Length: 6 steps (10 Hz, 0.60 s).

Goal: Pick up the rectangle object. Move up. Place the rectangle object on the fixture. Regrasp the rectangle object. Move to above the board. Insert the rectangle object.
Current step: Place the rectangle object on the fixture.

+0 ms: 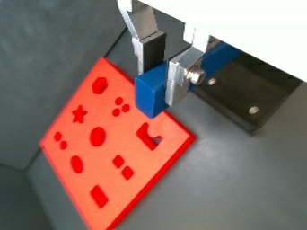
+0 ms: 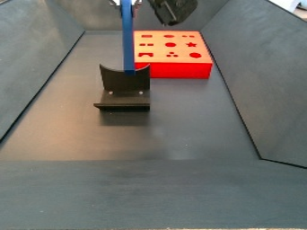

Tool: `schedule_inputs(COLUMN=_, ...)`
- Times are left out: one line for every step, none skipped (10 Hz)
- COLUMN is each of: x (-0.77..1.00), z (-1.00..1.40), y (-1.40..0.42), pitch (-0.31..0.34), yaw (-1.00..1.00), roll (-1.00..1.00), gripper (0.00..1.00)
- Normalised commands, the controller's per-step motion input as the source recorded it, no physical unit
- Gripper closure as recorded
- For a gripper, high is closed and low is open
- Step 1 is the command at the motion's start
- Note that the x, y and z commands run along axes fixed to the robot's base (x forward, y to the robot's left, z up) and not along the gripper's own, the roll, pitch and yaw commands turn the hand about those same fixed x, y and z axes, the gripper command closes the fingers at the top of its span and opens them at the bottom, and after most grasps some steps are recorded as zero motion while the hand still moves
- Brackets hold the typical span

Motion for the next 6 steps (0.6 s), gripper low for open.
schedule_inputs(x=0.09, z=-0.02, y=0.05, pitch=0.197, yaw=-0.22, roll=-0.82, gripper=1.00)
schedule_inputs(x=0.09, z=-0.02, y=0.05, pitch=0.153, yaw=-0.23, roll=-0.64, gripper=1.00)
schedule_inputs(x=0.09, z=-0.02, y=0.04, pitch=0.093, yaw=-0.23, roll=-0.39, gripper=1.00)
schedule_inputs(x=0.08, z=-0.01, y=0.03, pitch=0.066, yaw=-0.23, roll=-0.30, gripper=1.00)
schedule_inputs(x=0.09, z=-1.00, y=0.13, pitch=-0.091, yaw=-0.18, roll=-0.19, gripper=1.00)
schedule_inputs(x=0.09, z=-1.00, y=0.13, pitch=-0.110, yaw=-0.17, roll=-0.17, gripper=1.00)
